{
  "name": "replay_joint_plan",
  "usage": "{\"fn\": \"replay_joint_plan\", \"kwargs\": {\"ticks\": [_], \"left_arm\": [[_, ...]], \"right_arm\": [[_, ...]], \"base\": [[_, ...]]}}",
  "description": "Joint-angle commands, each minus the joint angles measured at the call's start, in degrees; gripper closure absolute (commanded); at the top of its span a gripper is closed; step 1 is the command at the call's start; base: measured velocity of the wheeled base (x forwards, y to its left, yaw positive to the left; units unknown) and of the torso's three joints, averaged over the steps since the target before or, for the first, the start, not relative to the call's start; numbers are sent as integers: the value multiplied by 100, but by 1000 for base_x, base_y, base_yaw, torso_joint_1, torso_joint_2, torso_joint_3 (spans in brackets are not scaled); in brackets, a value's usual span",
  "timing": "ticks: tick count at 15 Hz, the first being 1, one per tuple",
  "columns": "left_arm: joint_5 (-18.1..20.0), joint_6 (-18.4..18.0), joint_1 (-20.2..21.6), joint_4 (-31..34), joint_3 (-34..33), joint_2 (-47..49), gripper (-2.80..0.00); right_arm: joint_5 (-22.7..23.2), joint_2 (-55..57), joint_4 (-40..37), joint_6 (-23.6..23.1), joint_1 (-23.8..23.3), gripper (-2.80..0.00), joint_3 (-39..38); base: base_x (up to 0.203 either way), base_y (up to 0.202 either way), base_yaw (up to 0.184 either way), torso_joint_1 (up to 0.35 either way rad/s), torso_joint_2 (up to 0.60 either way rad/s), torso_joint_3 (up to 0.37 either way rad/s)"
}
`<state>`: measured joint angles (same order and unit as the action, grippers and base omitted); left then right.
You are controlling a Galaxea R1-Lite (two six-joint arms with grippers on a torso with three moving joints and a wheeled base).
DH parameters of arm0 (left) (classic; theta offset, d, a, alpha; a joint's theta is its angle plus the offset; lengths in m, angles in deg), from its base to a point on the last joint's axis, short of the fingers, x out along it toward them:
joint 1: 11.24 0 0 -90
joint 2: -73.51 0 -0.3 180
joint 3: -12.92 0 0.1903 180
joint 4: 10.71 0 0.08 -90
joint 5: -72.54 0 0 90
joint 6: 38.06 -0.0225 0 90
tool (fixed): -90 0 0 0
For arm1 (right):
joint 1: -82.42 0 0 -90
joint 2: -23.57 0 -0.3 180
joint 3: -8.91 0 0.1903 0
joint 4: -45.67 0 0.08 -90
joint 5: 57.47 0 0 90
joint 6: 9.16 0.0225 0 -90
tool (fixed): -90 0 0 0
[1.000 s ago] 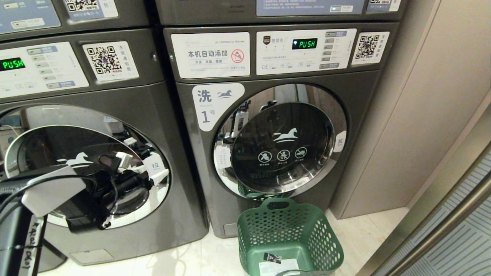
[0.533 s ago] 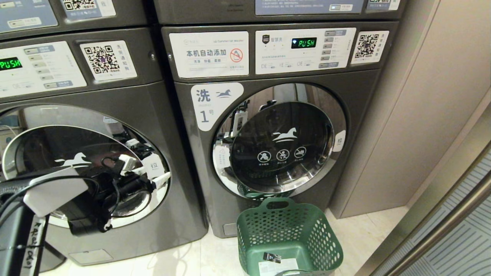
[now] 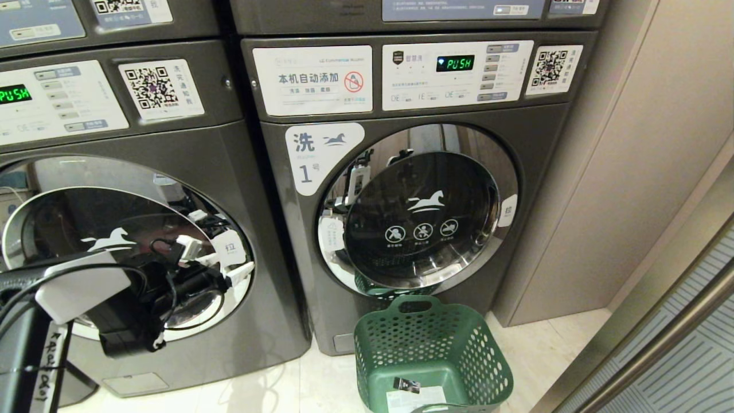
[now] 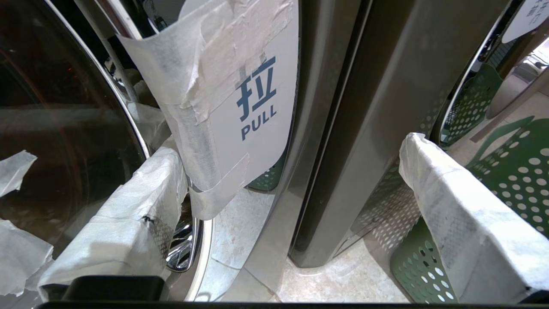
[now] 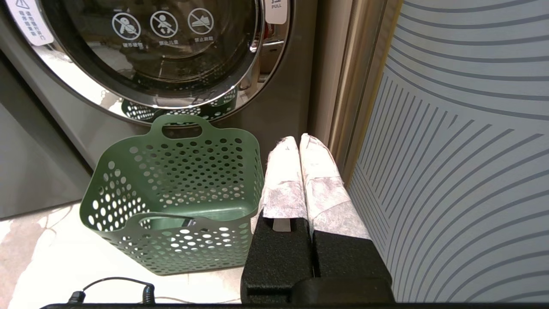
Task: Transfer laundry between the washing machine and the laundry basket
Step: Open the lid of the washing machine
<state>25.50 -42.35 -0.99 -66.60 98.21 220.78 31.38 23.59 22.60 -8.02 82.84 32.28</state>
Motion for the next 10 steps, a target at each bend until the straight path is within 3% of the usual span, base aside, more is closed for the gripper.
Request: {"fn": "replay_joint_plan", "kwargs": {"ticks": [1,10], "left_arm": [[79,6,-14,-45,47,22,-280],[99,51,-41,95,548,258,-280]], "right_arm": [[0,6,6,0,2,0,0],[0,2,1,0,2,0,0]], "base": [[0,0,0,0,0,0],[0,0,0,0,0,0]]}}
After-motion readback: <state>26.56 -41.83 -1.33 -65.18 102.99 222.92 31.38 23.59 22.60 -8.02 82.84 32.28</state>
